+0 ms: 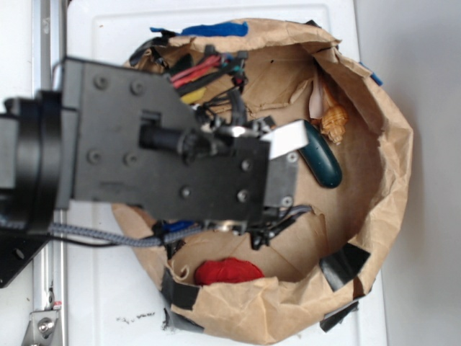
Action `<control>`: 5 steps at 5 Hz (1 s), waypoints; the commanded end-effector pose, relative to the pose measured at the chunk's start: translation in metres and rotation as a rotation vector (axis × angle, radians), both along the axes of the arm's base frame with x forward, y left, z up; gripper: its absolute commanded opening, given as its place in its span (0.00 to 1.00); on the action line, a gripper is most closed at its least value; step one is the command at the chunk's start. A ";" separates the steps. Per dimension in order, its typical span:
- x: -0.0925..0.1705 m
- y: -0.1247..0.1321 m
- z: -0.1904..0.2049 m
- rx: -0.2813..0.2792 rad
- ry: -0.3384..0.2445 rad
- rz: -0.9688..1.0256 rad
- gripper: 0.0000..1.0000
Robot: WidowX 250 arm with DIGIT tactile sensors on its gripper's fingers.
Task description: Grab the green sponge.
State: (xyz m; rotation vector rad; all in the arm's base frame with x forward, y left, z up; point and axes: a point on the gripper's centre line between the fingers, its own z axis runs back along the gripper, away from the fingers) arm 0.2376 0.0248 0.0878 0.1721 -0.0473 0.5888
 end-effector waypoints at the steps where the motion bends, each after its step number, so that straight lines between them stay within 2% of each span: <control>1: -0.008 0.025 -0.019 0.045 -0.007 0.012 1.00; 3: -0.010 0.053 0.006 -0.007 -0.004 0.028 1.00; 4: -0.010 0.057 0.010 -0.016 -0.035 0.008 1.00; 5: -0.014 0.064 0.012 -0.018 -0.038 0.004 1.00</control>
